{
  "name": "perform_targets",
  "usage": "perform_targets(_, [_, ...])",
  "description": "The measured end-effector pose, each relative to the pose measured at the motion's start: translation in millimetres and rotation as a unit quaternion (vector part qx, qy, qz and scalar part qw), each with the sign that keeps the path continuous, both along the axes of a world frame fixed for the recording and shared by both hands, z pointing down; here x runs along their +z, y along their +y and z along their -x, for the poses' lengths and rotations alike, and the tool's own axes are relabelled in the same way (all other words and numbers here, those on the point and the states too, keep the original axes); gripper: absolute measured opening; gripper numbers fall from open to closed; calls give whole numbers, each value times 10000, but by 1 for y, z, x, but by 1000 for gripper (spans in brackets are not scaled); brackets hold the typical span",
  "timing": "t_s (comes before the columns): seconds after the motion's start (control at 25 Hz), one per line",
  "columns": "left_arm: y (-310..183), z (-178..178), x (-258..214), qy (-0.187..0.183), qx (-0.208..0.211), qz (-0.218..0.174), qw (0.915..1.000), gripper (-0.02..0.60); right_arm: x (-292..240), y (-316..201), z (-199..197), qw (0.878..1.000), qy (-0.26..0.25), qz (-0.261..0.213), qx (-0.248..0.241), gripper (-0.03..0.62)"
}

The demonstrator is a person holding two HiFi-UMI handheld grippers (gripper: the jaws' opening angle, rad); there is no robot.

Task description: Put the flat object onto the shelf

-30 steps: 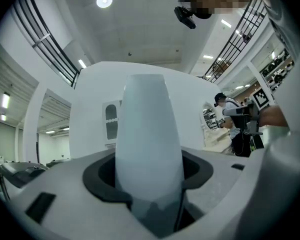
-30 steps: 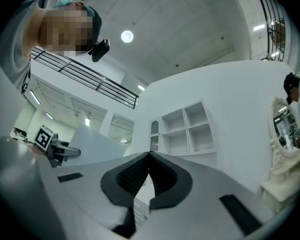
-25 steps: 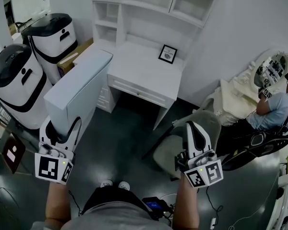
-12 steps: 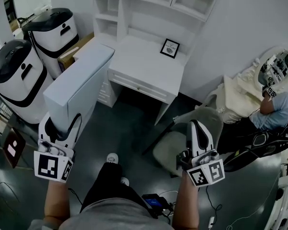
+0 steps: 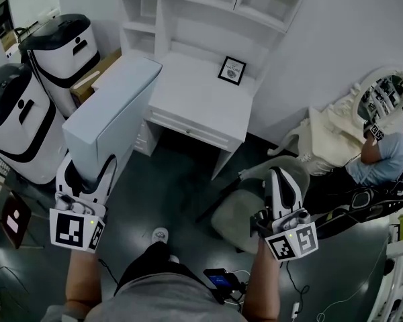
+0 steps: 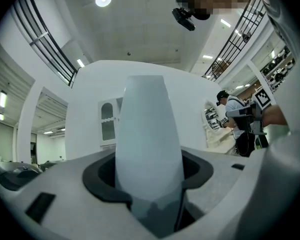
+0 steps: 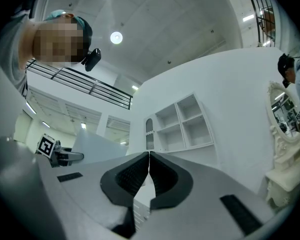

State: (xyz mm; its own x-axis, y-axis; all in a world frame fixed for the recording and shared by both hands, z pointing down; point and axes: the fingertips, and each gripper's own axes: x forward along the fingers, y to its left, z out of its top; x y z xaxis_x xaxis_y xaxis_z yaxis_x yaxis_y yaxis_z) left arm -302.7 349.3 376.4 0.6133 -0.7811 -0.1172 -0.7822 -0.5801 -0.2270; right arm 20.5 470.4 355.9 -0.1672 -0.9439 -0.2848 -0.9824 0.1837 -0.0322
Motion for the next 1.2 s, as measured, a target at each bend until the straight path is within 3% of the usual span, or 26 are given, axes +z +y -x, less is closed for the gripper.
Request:
perform_targets(0.68, [-132, -17, -10, -19, 292, -73, 9995, 265, -8, -130, -5, 10000, 0, -11, 79, 28])
perform_targets(1.2, [-177, -43, 4, -111, 402, 99, 9991, 265, 6, -184, -28, 9997, -140, 180, 18, 28])
